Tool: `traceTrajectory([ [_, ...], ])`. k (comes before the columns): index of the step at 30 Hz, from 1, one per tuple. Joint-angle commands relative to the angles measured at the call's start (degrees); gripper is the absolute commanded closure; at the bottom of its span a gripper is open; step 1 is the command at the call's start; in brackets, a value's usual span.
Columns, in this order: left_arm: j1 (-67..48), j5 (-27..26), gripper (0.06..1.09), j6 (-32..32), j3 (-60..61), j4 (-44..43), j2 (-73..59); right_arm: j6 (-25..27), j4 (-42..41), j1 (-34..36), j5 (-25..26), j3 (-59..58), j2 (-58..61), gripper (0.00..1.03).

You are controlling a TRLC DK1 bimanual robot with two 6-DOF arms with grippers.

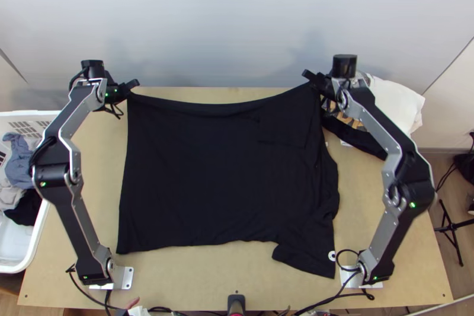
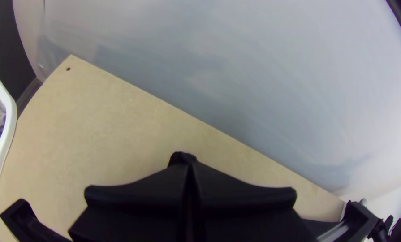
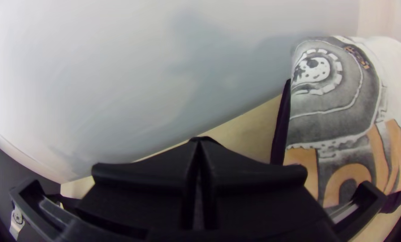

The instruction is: Fold the t-shirt

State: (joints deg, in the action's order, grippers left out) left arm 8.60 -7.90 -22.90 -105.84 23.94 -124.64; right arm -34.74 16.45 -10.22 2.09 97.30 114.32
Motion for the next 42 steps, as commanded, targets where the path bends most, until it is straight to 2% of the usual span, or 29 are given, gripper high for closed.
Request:
traceTrajectory([
  [1, 0.36, 0.08, 1.05, 0.04, -13.16, 6.11, -8.52, -1.29, 11.77, 0.64, -0.07, 15.99, 10.22, 1.0],
  [8, 1.59, 0.78, 1.05, 0.04, -21.6, 8.84, -13.52, -1.73, 14.31, 0.46, 0.11, 24.52, 14.79, 1.0],
  [13, 1.77, 0.96, 1.05, 0.13, -22.39, 8.93, -13.88, -1.82, 16.51, 0.11, 0.9, 30.15, 17.69, 1.0],
  [25, 0.63, 0.78, 1.05, -0.22, -22.39, 12.44, -12.12, -3.05, 18.88, -2.0, 2.92, 31.73, 18.39, 1.0],
  [28, 0.01, -0.01, 1.05, -0.22, -22.48, 15.34, -10.19, -5.07, 22.75, -2.35, 2.83, 33.05, 17.6, 1.0],
  [31, -0.25, -3.09, 1.05, -0.31, -23.44, 20.09, -8.87, -6.39, 26.62, -2.88, 2.66, 33.22, 16.63, 1.0],
  [37, -1.04, -5.72, 1.05, 0.66, -24.5, 33.18, -7.37, -6.04, 36.81, -3.84, 1.43, 33.84, 15.14, 1.0],
  [42, 0.28, -5.81, 1.05, 1.89, -24.15, 41.53, -6.32, -6.04, 44.99, -4.02, -0.77, 33.66, 14.26, 1.0],
])
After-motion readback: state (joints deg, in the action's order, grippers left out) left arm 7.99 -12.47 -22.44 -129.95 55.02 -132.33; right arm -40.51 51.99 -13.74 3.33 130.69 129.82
